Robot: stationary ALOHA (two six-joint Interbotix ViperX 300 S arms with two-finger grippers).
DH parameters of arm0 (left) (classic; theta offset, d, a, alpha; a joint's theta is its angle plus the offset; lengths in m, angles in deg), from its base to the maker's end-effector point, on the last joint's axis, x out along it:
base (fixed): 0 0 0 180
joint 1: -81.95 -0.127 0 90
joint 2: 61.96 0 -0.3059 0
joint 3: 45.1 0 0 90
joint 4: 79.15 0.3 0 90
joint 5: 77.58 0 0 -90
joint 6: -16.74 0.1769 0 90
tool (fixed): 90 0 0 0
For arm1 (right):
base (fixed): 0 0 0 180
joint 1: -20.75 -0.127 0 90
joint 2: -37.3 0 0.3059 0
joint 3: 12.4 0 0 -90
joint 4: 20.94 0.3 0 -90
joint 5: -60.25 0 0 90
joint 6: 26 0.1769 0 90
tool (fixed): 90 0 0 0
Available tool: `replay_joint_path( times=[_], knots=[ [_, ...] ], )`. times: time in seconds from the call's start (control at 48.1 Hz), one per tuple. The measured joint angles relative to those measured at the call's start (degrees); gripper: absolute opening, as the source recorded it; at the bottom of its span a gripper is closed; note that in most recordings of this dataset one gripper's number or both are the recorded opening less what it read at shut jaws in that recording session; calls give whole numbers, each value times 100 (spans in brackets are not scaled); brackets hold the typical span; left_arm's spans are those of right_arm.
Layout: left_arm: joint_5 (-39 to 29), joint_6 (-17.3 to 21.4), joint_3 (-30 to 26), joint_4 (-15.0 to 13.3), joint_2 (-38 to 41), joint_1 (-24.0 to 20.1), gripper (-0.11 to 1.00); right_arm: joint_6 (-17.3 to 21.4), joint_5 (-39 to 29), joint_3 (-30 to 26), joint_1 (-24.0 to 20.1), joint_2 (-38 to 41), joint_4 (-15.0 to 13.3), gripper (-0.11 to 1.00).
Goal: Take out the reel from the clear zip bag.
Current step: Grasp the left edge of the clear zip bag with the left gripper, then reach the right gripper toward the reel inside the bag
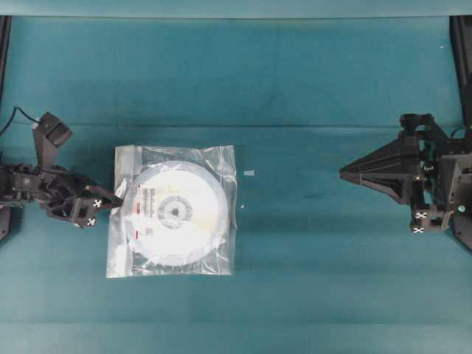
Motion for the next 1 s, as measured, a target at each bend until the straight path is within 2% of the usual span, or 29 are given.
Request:
replay_joint_path(
  times=[0.042, 0.187, 0.291, 0.415, 0.54, 0.665, 0.748, 0.81, 0.872, 0.997],
  knots=[
    [-35, 26, 0, 0, -9, -18, -1, 0, 0, -9, 9, 0, -9, 0],
    [-62, 62, -9, 0, -35, -62, -1, 26, -123, -9, 0, 18, 0, 0],
    [-62, 62, -18, 0, -62, -97, -1, 185, -308, -9, -9, 62, 44, 0],
    [-70, 70, -9, 9, -97, -105, -1, 589, -615, -62, -18, 281, 105, 0],
    [-70, 70, -9, 9, -114, -105, -1, 1248, -809, -185, -18, 712, 114, 0],
    [-70, 70, -18, 9, -123, -105, -1, 1819, -844, -369, -35, 1213, 114, 0],
    [-70, 70, -18, 0, -123, -114, -1, 2048, -844, -571, -79, 1617, 105, 1],
    [-70, 62, -18, 9, -114, -114, -1, 2162, -826, -729, -123, 1934, 114, 7],
    [-70, 62, -18, 0, -114, -105, -1, 2206, -809, -896, -176, 2268, 114, 18],
    [-88, 62, -26, 9, -123, -105, -1, 2232, -800, -1213, -220, 2883, 114, 51]
  ],
)
